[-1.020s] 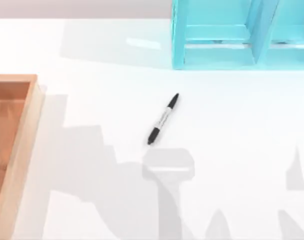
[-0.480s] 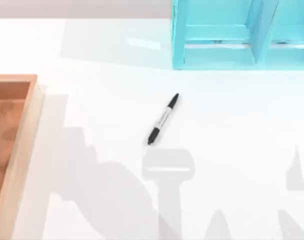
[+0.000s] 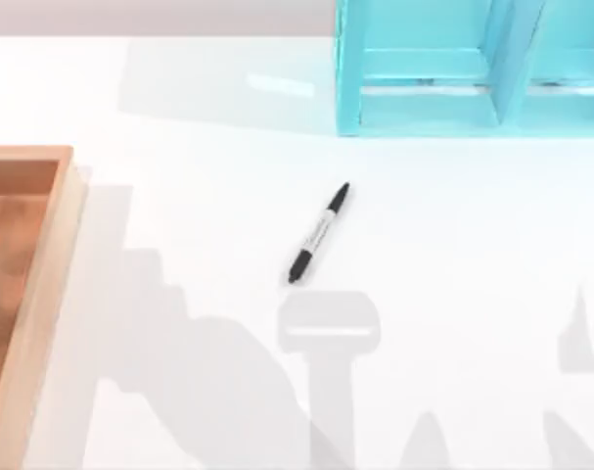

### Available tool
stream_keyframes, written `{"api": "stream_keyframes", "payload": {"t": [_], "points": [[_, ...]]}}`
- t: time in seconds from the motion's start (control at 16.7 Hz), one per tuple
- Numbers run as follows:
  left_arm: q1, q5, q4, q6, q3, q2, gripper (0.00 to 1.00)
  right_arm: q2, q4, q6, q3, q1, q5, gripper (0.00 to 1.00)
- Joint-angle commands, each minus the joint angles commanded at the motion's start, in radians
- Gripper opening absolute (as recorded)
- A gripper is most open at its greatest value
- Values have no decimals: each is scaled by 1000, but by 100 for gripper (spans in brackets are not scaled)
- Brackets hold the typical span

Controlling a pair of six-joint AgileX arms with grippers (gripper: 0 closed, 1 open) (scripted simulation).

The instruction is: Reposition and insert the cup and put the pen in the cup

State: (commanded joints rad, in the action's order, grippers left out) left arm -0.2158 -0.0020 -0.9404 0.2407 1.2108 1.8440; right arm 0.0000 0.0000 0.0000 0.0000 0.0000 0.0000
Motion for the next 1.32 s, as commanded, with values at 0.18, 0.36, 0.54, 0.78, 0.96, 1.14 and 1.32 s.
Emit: {"api": "stream_keyframes", "payload": {"t": [0.18,0.36,0.54,0.78,0.96,1.14,1.32], "points": [[0,0,0,0,0,0,10,0,0,0,0,0,0,100],[0,0,0,0,0,0,0,0,0,0,0,0,0,100],[0,0,0,0,0,0,0,0,0,0,0,0,0,100],[1,0,0,1,0,-4,0,0,0,0,0,0,0,100],[-9,3,-21,0,21,-3,0,0,0,0,0,0,0,100],[-15,10,-94,-20,94,-4,0,0,0,0,0,0,0,100],[29,14,-206,-81,202,-9,0,0,0,0,0,0,0,100]]}}
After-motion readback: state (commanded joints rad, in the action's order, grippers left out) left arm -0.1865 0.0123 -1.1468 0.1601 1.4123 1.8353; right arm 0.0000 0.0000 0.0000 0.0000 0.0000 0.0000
